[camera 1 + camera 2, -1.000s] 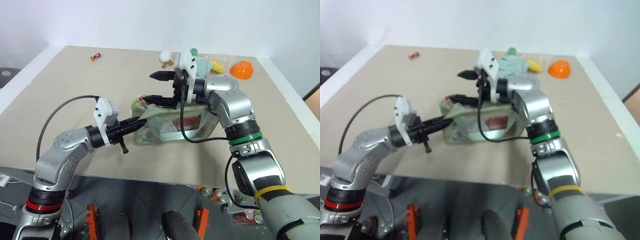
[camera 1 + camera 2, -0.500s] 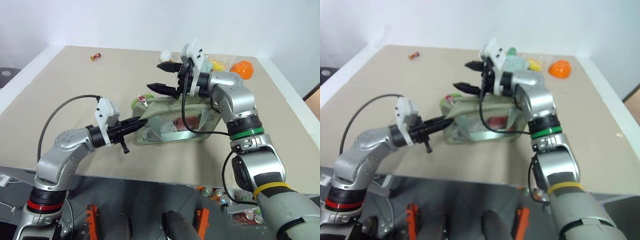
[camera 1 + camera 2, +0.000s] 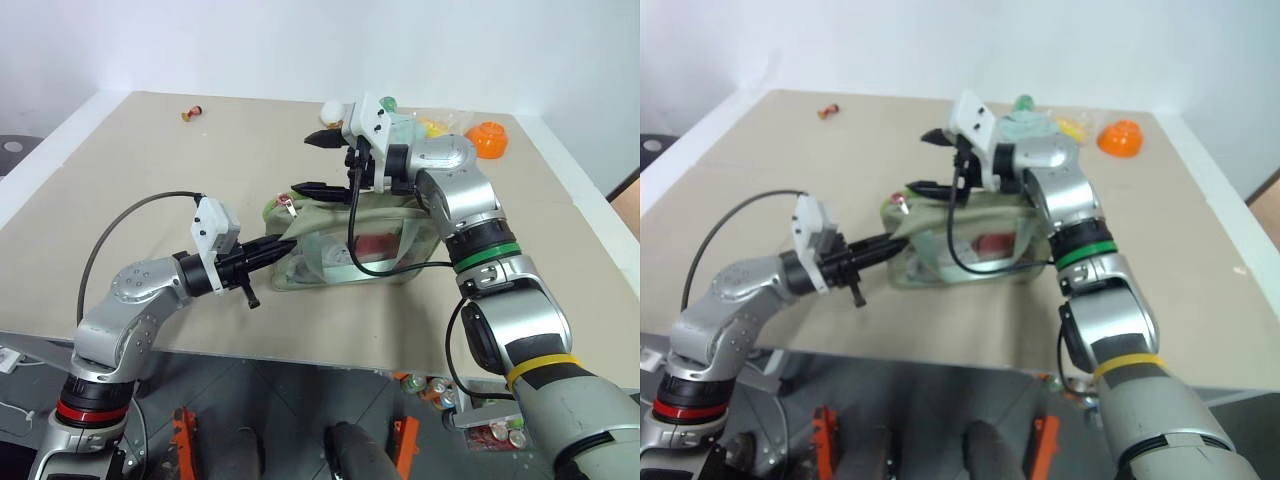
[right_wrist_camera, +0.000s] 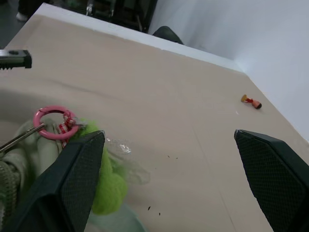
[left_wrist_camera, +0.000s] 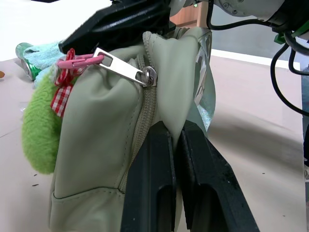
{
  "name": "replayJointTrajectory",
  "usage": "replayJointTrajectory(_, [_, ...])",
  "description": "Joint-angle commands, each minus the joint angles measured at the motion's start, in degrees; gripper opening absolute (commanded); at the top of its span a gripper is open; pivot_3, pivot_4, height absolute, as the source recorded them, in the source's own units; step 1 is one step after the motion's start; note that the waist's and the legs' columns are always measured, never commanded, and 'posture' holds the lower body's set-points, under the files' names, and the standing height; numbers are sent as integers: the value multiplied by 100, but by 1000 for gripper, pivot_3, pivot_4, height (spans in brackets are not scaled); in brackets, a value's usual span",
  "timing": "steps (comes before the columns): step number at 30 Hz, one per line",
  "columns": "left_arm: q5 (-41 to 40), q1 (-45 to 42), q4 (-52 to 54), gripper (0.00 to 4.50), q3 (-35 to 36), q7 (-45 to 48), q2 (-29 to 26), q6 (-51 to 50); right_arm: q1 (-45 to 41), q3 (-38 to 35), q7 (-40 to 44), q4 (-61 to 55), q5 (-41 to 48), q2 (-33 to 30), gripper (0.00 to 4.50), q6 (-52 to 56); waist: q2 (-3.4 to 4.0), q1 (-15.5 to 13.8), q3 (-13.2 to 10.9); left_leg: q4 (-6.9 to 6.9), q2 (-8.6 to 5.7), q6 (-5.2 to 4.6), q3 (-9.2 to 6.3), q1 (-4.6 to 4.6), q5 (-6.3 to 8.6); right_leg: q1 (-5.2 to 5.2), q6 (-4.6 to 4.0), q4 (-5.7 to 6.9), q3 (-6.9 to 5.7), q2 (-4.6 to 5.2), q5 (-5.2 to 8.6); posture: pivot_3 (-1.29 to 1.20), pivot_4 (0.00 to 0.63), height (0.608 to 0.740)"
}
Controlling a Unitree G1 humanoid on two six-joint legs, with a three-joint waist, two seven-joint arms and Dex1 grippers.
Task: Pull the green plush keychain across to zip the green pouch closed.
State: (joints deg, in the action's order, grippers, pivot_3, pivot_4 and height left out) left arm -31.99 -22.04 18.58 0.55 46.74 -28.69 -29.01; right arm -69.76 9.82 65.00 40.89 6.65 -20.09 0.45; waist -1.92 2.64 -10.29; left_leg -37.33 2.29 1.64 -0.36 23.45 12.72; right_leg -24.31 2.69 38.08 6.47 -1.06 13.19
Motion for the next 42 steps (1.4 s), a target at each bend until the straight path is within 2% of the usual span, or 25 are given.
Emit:
replayJointTrajectory(1, [-28, 33, 141, 0, -135, 59, 7, -17, -122, 38, 169, 88, -117, -5, 4462, -187, 0, 1, 0, 0, -6, 0, 0, 0, 0, 0, 0, 0, 0, 4, 0, 0, 150, 740])
replayJointTrajectory(21, [7, 14, 78, 0, -170, 57, 60, 2, 21, 246, 1242, -257, -244, -370, 4462, -42, 0, -2, 0, 0, -52, 0, -12, 0, 0, 15, 22, 0, -4, 47, 13, 0, 150, 740])
replayJointTrajectory(38, [74, 6, 68, 0, -175, 28, 84, 30, 6, 456, 1262, 157, -508, 100, 4462, -350, 0, 2, 0, -1, -51, 0, -21, -1, 0, 19, 21, 1, -12, 47, 13, 0, 150, 740])
replayJointTrajectory(39, [75, 10, 72, 0, -174, 22, 85, 30, 18, 474, 1289, 156, -526, 92, 3949, -355, 0, 2, 0, -1, -51, 0, -21, -1, 0, 19, 21, 1, -12, 47, 13, 0, 150, 740])
replayJointTrajectory(42, [82, 14, 70, 0, -171, 9, 83, 39, 26, 505, 1350, 162, -563, 78, 2961, -365, 0, 2, 0, -1, -51, 0, -21, -2, 0, 20, 21, 1, -12, 46, 13, 0, 150, 740])
